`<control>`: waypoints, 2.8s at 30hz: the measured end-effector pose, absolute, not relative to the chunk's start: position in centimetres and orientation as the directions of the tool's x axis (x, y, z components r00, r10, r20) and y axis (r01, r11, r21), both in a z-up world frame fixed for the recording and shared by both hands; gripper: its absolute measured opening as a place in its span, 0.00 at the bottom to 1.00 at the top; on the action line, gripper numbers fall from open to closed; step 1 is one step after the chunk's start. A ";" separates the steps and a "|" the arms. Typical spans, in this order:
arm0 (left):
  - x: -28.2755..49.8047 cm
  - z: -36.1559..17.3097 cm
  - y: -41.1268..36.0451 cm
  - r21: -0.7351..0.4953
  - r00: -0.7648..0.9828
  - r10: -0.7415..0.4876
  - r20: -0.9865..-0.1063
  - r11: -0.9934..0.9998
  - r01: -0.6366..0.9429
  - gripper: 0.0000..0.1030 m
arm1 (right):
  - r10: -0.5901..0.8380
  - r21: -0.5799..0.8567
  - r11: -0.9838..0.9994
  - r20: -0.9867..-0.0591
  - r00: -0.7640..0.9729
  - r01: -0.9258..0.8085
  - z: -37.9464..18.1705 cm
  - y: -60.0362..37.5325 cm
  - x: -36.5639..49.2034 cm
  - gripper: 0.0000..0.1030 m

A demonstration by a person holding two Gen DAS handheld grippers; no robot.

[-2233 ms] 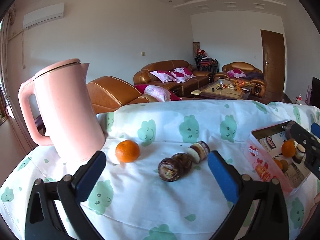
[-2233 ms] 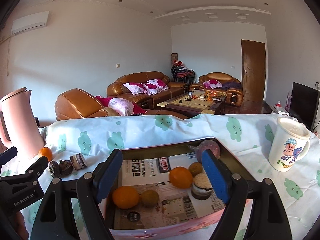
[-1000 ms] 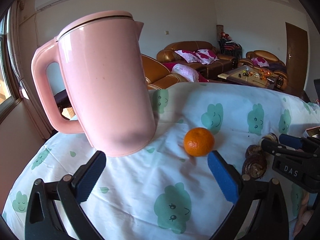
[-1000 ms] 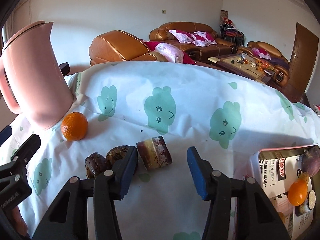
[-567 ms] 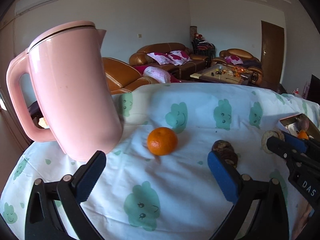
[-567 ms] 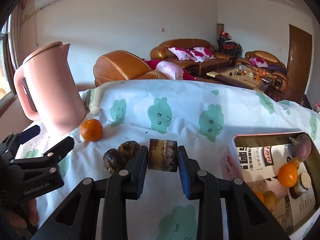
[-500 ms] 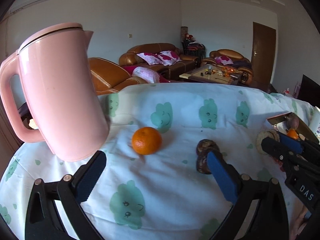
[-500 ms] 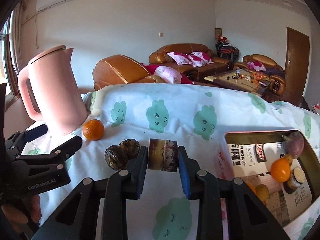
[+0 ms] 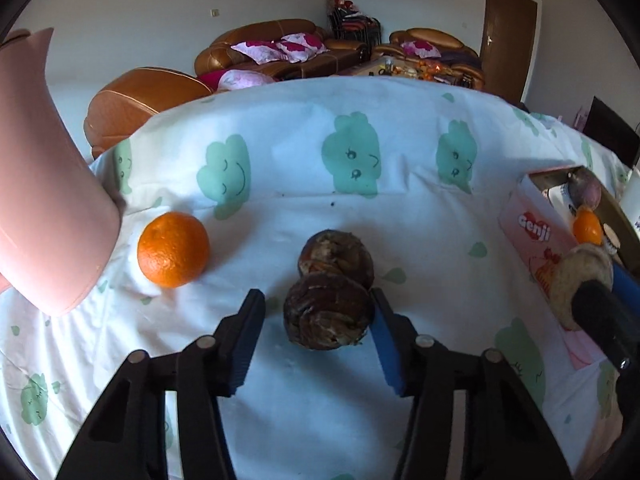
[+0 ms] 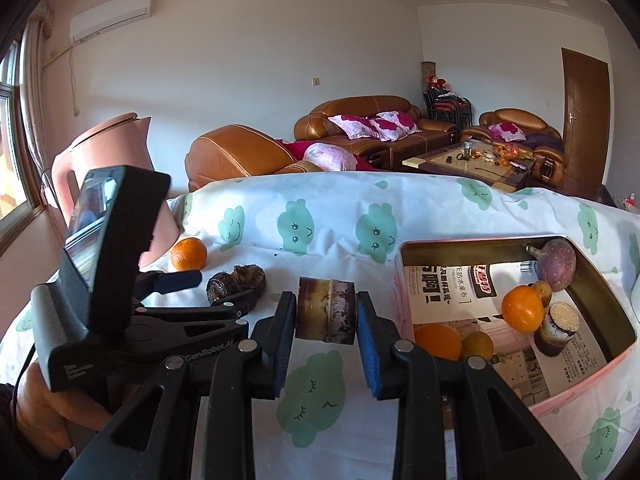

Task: Organize fruits
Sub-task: 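Grasp the stacked brown dates with left tool while right tool lifts the jar, then lower the dates into the tin with left tool while right tool places the jar there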

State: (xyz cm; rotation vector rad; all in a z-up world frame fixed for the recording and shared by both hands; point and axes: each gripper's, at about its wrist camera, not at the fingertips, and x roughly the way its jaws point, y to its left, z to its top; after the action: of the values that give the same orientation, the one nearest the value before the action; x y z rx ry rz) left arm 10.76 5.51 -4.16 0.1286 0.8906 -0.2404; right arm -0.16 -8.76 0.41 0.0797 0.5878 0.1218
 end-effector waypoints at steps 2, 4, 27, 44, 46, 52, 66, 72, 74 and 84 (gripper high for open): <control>10.8 -3.9 6.9 -0.040 0.608 -0.168 -0.776 0.975 0.220 0.39 | 0.140 0.109 0.989 -0.550 0.823 -0.096 0.4 -8.7 0.0 0.31; 10.6 -3.5 8.5 -0.095 0.627 -0.179 -0.758 0.982 0.165 0.39 | 0.139 0.103 0.990 -0.546 0.826 -0.099 0.5 -8.6 -0.2 0.31; 2.0 0.6 8.4 0.053 0.866 0.111 -0.487 0.994 -0.098 0.39 | 0.102 -0.014 0.992 -0.464 0.880 -0.123 1.2 -6.9 -2.3 0.31; 0.1 0.5 2.3 0.040 0.860 -0.009 -0.510 0.999 0.034 0.39 | 0.046 -0.036 0.997 -0.454 0.890 -0.070 1.7 -10.8 -4.4 0.31; 0.0 0.5 1.4 0.032 0.859 -0.029 -0.511 0.998 0.053 0.39 | 0.032 -0.049 0.997 -0.451 0.892 -0.061 1.8 -11.3 -4.5 0.31; -0.4 0.8 -1.5 0.028 0.860 -0.080 -0.504 0.994 0.109 0.39 | -0.006 -0.074 0.997 -0.436 0.900 -0.030 2.1 -13.2 -4.8 0.31; 0.3 1.6 -8.4 0.029 0.850 -0.174 -0.498 0.976 0.217 0.39 | -0.087 -0.054 0.996 -0.427 0.900 0.071 2.8 -20.0 -4.8 0.31; 0.8 1.7 -11.0 0.044 0.847 -0.189 -0.497 0.969 0.242 0.39 | -0.136 -0.042 0.991 -0.426 0.895 0.131 3.1 -23.4 -4.7 0.31; 0.9 1.7 -11.9 0.055 0.850 -0.192 -0.491 0.967 0.250 0.39 | -0.150 -0.041 0.988 -0.426 0.892 0.146 3.2 -24.3 -4.6 0.31; 2.6 0.9 -14.6 0.094 0.844 -0.170 -0.509 0.964 0.251 0.39 | -0.165 -0.037 0.985 -0.471 0.867 0.167 2.5 -26.2 -3.3 0.31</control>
State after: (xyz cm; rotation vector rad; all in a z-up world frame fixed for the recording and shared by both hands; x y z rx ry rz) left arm 2.63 -14.58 0.92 0.1594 0.5210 -0.2229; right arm -3.26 -26.21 2.50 0.0046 0.4928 -0.1736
